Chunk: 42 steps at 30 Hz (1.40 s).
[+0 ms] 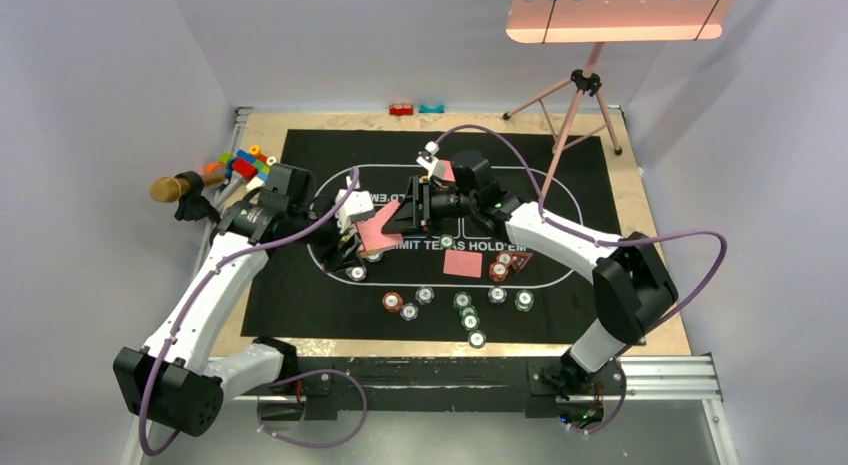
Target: Distribute texas hold em gaming equipment
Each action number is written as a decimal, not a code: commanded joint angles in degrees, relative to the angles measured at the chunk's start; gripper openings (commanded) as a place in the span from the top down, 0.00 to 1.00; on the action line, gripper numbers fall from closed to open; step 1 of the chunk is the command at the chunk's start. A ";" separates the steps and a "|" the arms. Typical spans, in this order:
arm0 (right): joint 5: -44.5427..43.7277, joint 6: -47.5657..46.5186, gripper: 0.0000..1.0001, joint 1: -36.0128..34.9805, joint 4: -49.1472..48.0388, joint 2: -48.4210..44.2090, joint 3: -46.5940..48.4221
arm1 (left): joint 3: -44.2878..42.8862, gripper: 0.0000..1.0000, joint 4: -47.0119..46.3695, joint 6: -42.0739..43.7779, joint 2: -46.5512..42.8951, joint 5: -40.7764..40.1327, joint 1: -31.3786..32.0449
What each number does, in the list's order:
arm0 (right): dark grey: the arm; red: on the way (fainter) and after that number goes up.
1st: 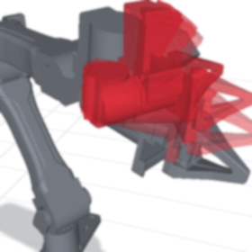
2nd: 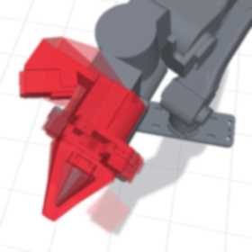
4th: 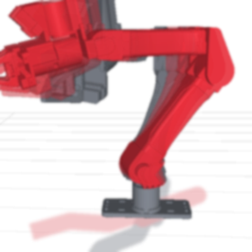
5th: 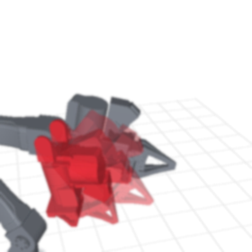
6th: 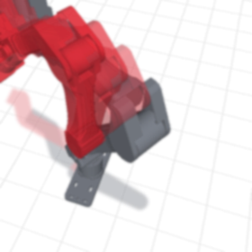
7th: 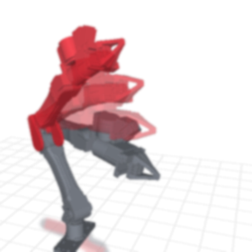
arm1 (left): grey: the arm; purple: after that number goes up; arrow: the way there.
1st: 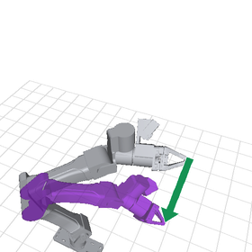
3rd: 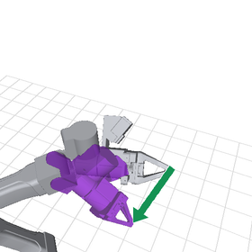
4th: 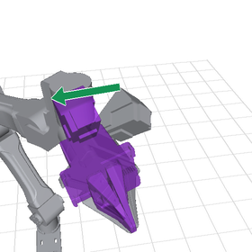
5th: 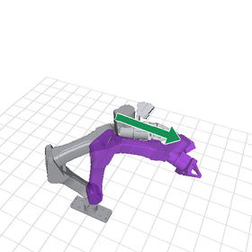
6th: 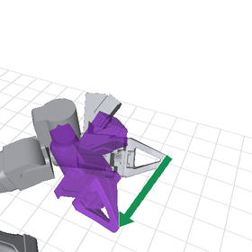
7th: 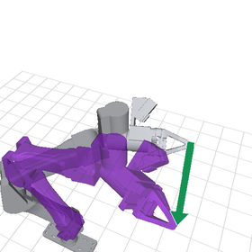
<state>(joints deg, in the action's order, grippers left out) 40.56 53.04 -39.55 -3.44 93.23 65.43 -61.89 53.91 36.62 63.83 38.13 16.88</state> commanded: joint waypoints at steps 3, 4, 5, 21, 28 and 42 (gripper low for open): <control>-1.52 -3.41 0.56 0.40 4.71 -4.19 0.00 | -1.46 1.00 -2.42 -0.42 -1.77 3.09 -0.27; -2.07 -3.94 0.57 0.52 5.57 -4.67 0.20 | -1.48 1.00 -2.45 -0.35 -1.80 3.09 -0.28; -2.23 -4.25 0.59 0.70 5.92 -4.96 0.26 | -1.48 1.00 -2.41 -0.37 -1.82 3.09 -0.31; -4.02 -9.96 0.59 3.61 12.25 -7.22 3.11 | -1.17 1.00 -2.01 -0.15 -2.37 3.09 -0.32; -1.81 -8.92 0.78 5.48 10.09 -8.95 1.43 | -0.70 1.00 -2.10 -0.15 -2.51 3.24 -0.36; 3.55 -0.27 1.00 10.57 -0.55 -9.93 1.51 | -0.69 1.00 -1.45 0.20 -2.94 2.92 -0.36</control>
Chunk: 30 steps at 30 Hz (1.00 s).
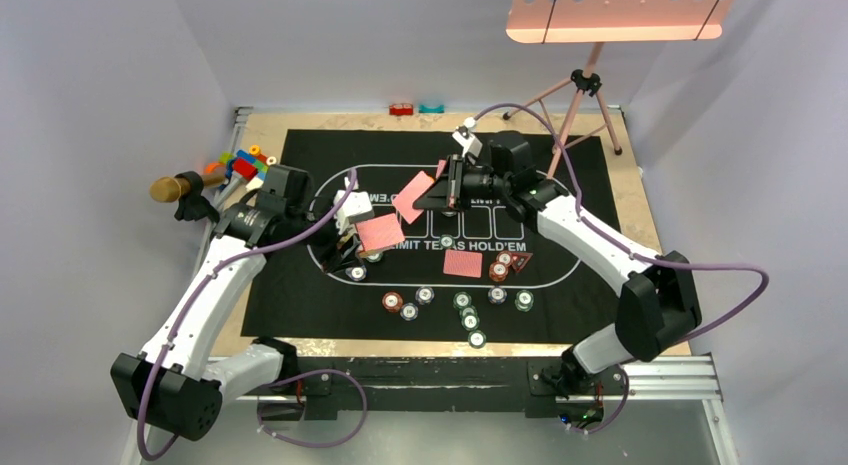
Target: Distribute texas hold em gaming equipment
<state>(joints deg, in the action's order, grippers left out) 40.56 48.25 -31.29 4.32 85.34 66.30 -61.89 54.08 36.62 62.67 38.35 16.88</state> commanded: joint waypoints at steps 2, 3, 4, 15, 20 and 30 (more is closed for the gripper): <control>5.13 6.54 1.00 3.31 -11.42 -1.05 0.74 | -0.61 1.00 -1.58 0.18 -1.81 2.68 -0.36; 5.71 7.46 1.00 3.66 -12.77 -0.33 0.94 | -0.57 1.00 -1.50 0.20 -1.97 2.69 -0.36; 6.13 8.09 1.00 3.87 -13.71 0.58 1.37 | -0.52 1.00 -1.48 0.16 -2.09 2.76 -0.36; 5.53 5.34 1.00 -0.27 -12.91 26.45 18.29 | -0.70 1.00 0.37 -0.14 -3.88 4.10 -0.36; 5.64 4.95 1.00 -5.96 -8.25 40.44 32.93 | -1.77 1.00 0.92 -1.66 -4.72 5.16 -0.36; 4.64 9.09 1.00 -12.16 -11.10 56.86 46.64 | -1.70 1.00 1.64 -1.55 -4.74 4.85 -0.36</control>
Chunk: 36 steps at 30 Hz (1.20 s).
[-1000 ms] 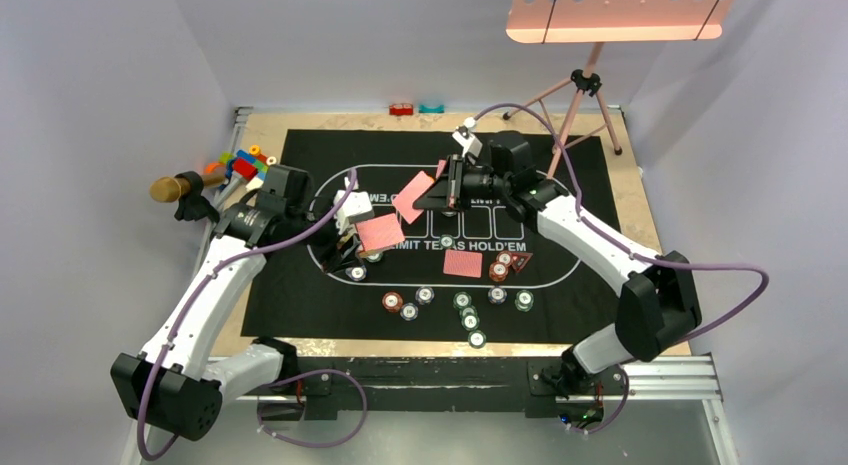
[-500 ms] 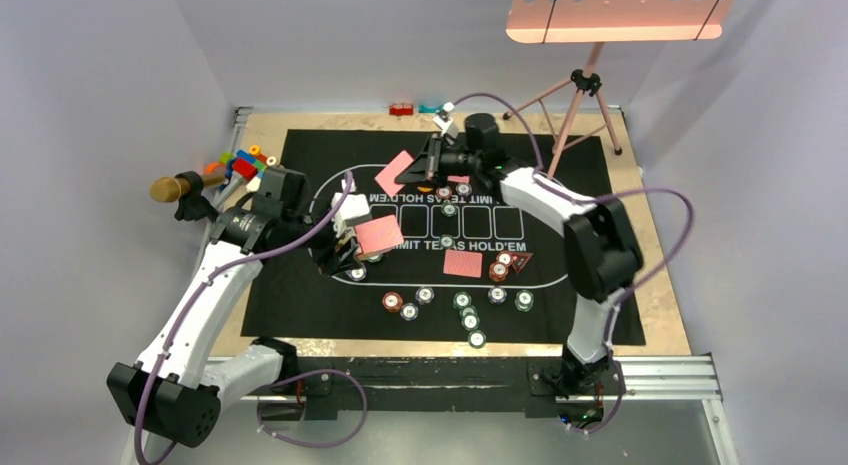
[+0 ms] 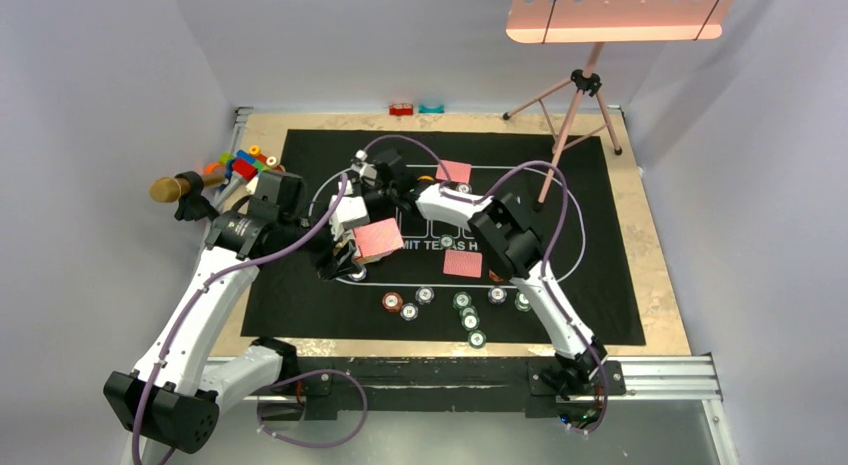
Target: Distribute texas hold em gaming equipment
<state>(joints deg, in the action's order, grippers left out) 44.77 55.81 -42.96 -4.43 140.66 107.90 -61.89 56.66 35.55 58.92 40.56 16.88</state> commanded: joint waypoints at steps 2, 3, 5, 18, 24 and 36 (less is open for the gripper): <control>-0.31 1.46 0.97 -0.86 -2.09 3.00 6.36 | -1.73 1.00 -0.86 -0.49 -0.99 2.68 -0.36; -0.63 1.35 0.89 -0.87 -2.01 3.52 6.70 | -1.71 1.00 -0.73 -0.48 -0.99 2.69 -0.36; -1.28 1.19 0.70 -0.90 -1.95 4.04 6.78 | -1.66 1.00 -0.77 -0.41 -0.99 2.64 -0.36; -4.67 -10.66 0.32 0.92 17.21 -3.31 8.19 | -0.73 1.00 -0.98 0.22 -1.34 2.07 -0.36; -6.84 -16.25 0.19 3.36 21.23 -15.94 -3.17 | -0.07 1.00 -1.51 0.48 -1.62 1.61 -0.36; 2.38 -7.63 0.06 12.58 6.63 -41.36 -27.89 | 0.72 1.00 -4.56 0.16 0.39 1.28 -0.36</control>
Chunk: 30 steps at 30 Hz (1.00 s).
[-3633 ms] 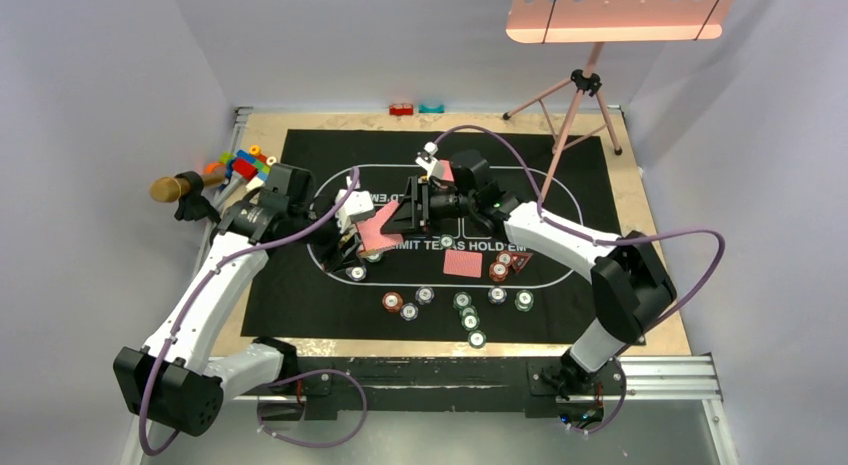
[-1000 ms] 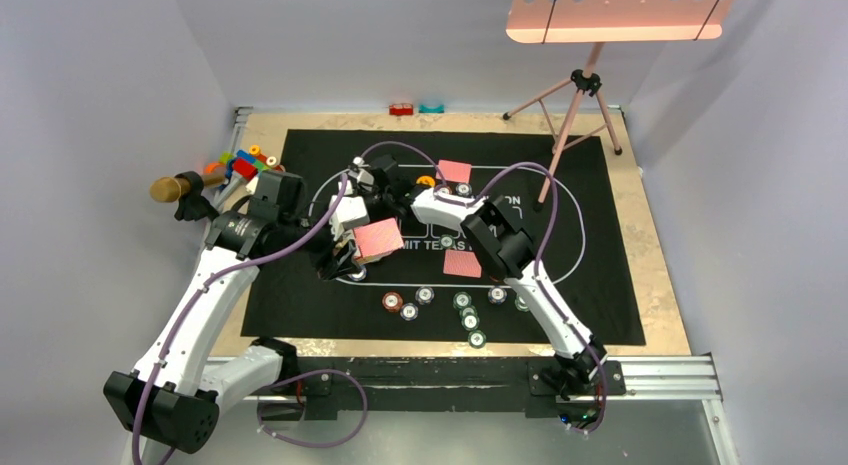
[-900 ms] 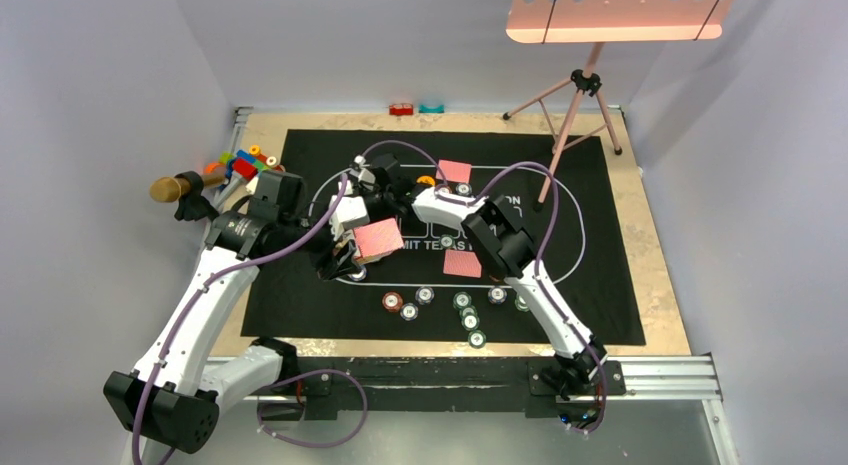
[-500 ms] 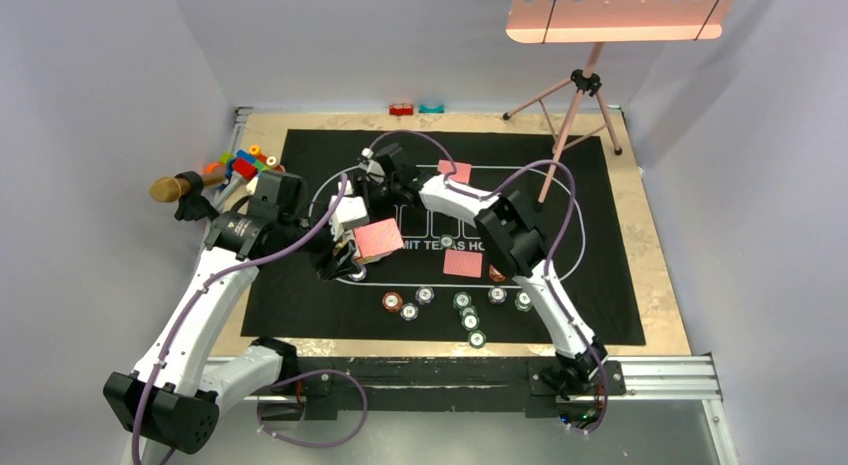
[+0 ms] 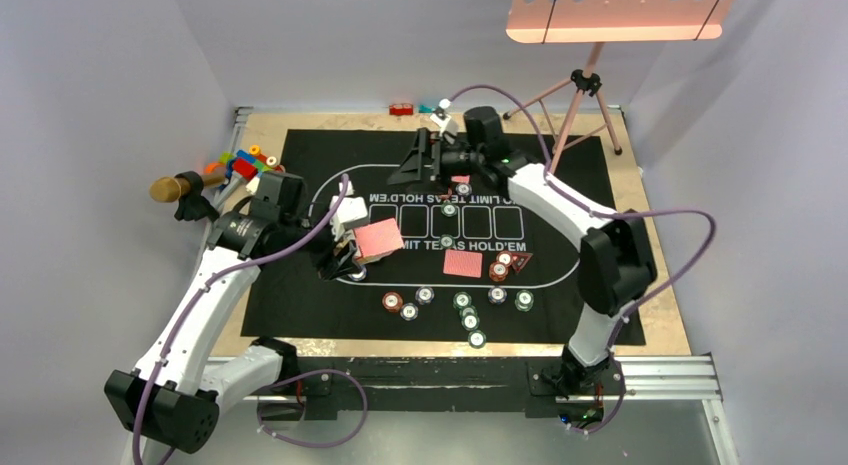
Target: Distribute texas hold em gaming equipment
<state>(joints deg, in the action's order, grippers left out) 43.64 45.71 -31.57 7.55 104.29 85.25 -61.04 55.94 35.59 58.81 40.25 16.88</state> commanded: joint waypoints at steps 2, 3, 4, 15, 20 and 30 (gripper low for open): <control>4.48 3.42 0.06 1.17 -5.75 -6.76 -7.15 | -0.14 1.00 -4.36 -0.14 0.84 1.58 -0.38; 4.92 4.67 0.05 1.16 -6.88 -7.52 -8.40 | -0.21 1.00 -4.64 -0.31 1.03 1.52 -0.36; 5.24 6.12 0.05 1.22 -9.01 -8.53 -10.06 | -0.29 1.00 -4.88 -0.37 1.22 1.30 -0.36; 4.00 7.95 0.02 -4.68 -15.74 -12.14 -15.45 | -1.05 1.00 -7.38 -1.63 3.26 0.18 -0.38; 3.73 7.51 0.02 -7.89 -15.91 -9.63 -14.06 | -1.86 1.00 -7.61 -2.10 3.70 0.66 -0.37; 2.60 7.01 0.31 -8.95 -14.65 -7.99 -14.74 | -1.94 1.00 -7.70 -2.22 3.59 0.98 -0.37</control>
<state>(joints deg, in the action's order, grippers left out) 46.98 53.60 -40.73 -6.81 97.17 69.38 -61.01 51.22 33.80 62.81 38.96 16.88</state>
